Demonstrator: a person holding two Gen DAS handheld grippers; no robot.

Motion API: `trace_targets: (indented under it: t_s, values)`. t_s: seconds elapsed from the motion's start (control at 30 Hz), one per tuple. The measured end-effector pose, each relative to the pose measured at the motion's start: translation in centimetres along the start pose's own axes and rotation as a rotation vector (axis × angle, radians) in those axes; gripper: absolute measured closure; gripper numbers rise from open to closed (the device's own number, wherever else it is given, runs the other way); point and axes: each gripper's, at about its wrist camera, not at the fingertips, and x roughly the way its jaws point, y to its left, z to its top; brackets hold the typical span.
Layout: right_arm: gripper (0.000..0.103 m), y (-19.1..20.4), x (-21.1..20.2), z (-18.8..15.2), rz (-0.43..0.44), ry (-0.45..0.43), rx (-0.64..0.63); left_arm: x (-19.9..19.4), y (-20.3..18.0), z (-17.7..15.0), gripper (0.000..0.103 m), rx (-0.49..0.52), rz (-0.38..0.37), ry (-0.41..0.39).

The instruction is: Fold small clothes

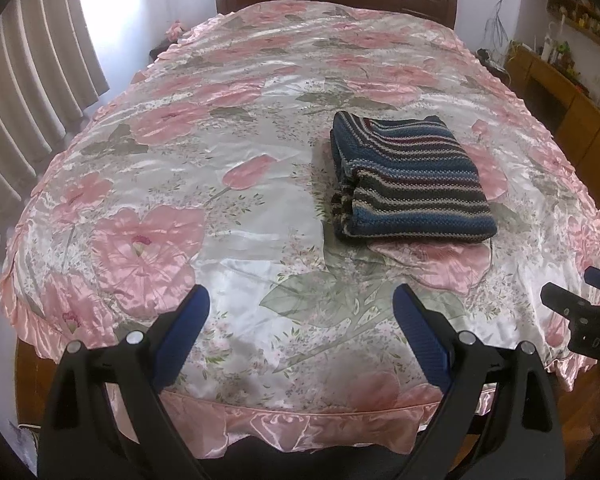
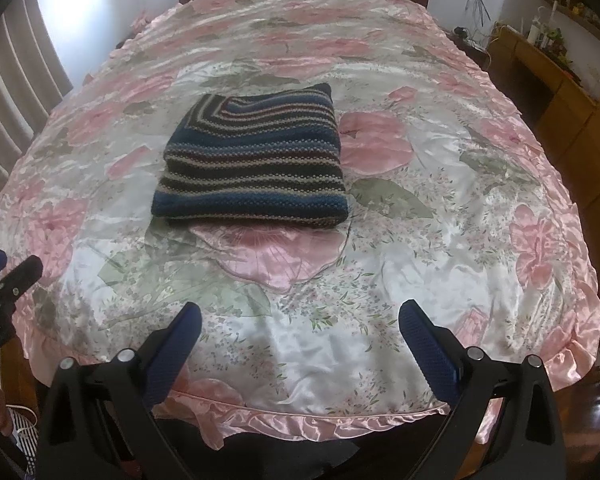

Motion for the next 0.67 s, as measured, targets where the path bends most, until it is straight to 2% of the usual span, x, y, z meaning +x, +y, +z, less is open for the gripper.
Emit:
trace_targets:
  t_s: [0.67]
  values:
    - [0.004,-0.8,0.95,-0.47,-0.008,0.05,0.045,0.57,0.03,-0.27,0.011,0.008,0.003,0.009]
